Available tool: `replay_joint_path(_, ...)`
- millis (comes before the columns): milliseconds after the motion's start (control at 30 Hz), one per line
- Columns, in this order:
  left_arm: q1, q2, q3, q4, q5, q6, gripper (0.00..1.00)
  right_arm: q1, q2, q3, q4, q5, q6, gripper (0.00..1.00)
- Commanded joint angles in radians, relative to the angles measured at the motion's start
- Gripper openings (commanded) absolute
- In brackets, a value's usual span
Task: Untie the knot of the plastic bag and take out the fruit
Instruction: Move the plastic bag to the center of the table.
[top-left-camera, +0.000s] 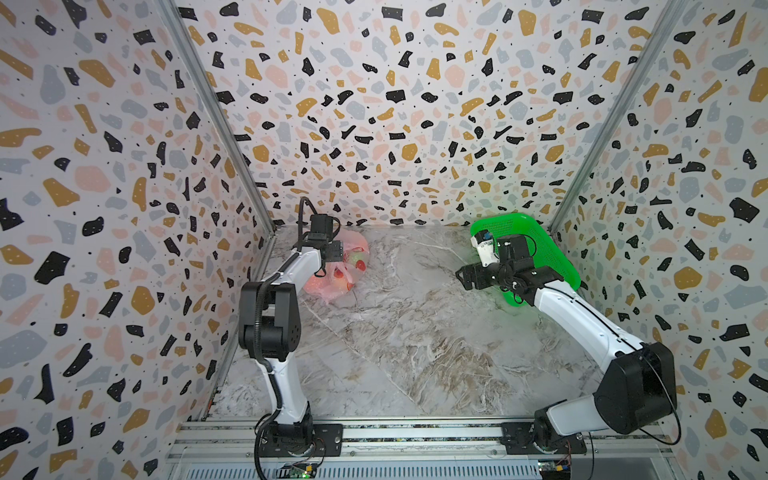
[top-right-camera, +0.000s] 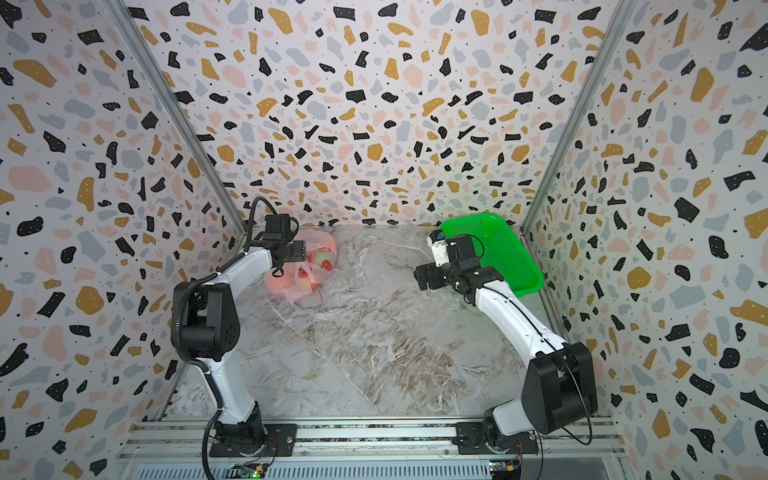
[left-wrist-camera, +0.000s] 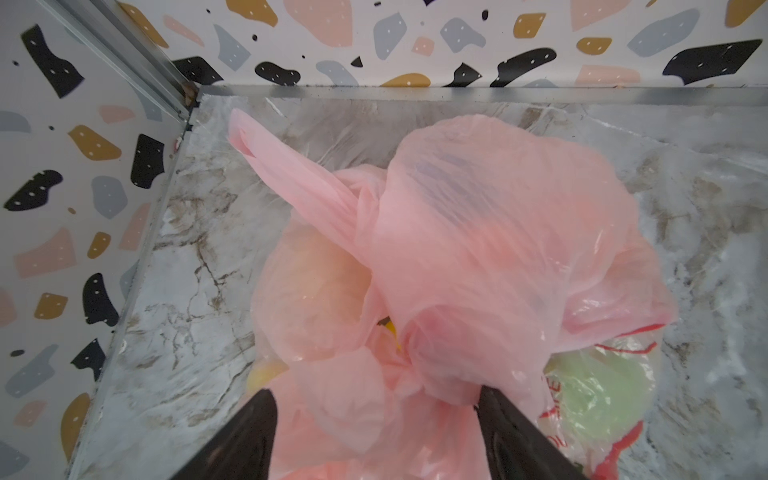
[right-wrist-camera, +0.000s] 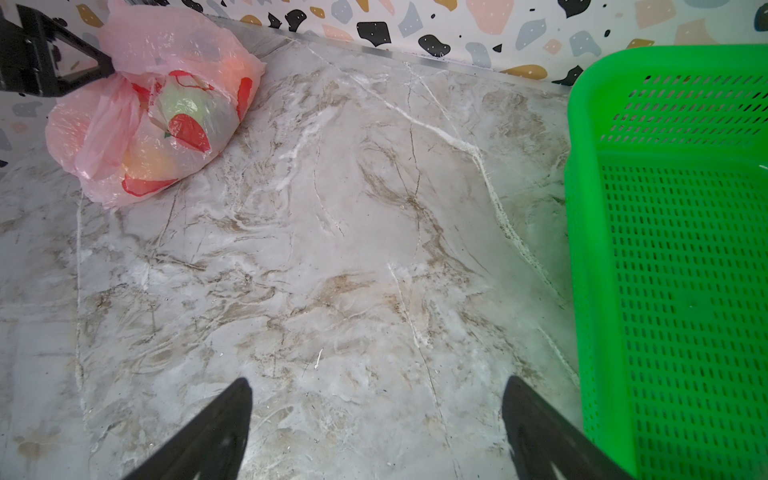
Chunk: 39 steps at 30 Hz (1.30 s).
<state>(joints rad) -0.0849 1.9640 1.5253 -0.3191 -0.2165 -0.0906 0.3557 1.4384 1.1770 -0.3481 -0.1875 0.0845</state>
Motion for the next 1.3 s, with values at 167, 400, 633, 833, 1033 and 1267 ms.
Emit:
replay_joint_path(167, 0.013, 0.044, 0.017, -0.057, 0.032, 0.018, 0.5, 0.0, -0.052, -0.007, -0.019, 0.004, -0.01, 0.95)
replay_joint_path(400, 0.013, -0.001, -0.042, -0.024, 0.022, 0.009, 0.08, 0.0, -0.058, -0.009, -0.011, 0.008, -0.007, 0.95)
replay_joint_path(633, 0.011, -0.072, -0.119, 0.004, 0.078, 0.017, 0.0, 0.0, -0.065, -0.019, 0.003, -0.006, 0.004, 0.95)
replay_joint_path(833, -0.035, -0.195, -0.231, 0.034, 0.179, 0.045, 0.0, 0.0, -0.069, -0.023, 0.011, -0.02, 0.009, 0.95)
replay_joint_path(1033, -0.194, -0.289, -0.327, 0.002, 0.243, 0.09, 0.0, 0.0, -0.077, -0.031, 0.011, -0.03, 0.009, 0.95)
replay_joint_path(1267, -0.372, -0.405, -0.447, -0.004, 0.301, 0.108, 0.0, 0.001, -0.085, -0.041, 0.007, -0.046, 0.007, 0.95)
